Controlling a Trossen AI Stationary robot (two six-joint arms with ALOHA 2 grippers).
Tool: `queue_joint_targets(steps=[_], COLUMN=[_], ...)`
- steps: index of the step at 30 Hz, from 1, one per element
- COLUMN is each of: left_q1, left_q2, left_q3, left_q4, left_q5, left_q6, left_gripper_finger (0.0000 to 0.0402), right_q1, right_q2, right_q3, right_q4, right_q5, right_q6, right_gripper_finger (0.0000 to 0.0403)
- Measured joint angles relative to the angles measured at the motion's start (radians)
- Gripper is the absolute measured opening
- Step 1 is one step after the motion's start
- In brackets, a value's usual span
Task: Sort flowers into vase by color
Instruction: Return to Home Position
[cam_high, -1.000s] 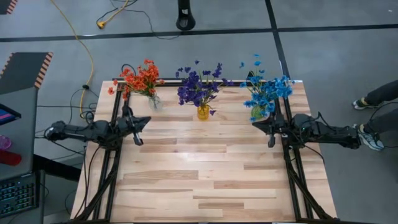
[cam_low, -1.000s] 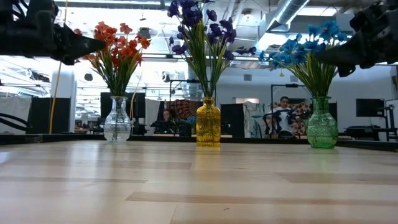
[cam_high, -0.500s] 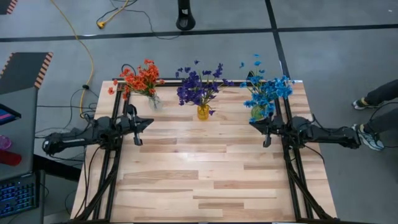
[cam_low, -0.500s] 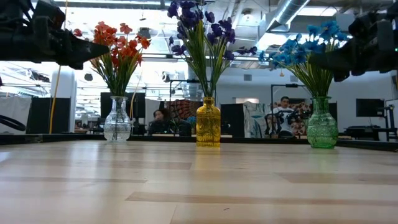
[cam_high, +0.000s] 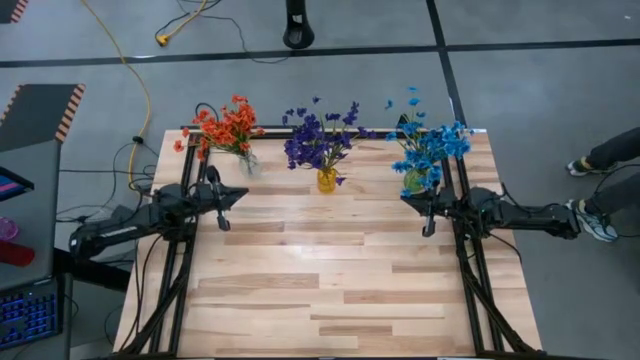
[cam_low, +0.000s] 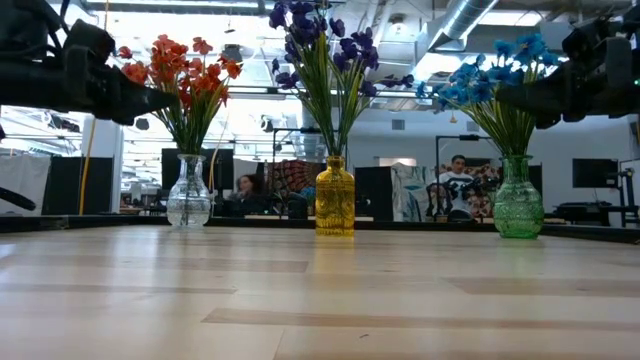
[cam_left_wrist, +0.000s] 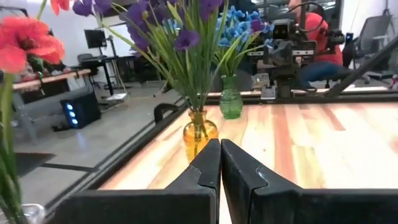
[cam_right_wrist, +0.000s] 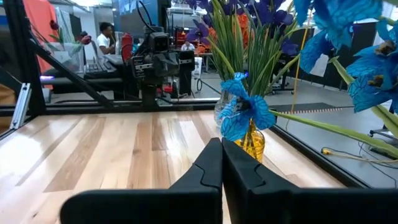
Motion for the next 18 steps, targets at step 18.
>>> queue_joint_targets(steps=[18], left_q1=[0.01], left_q2=[0.001], left_q3=[-0.001], left_q4=[0.001], left_q5=[0.0], left_q6=[0.016], left_gripper_finger=[0.0], right_q1=[0.0], right_q2=[0.001], right_q3=[-0.002], right_q4=[-0.009], right_q5=[0.0], right_q6=[0.0], right_gripper_finger=[0.0046])
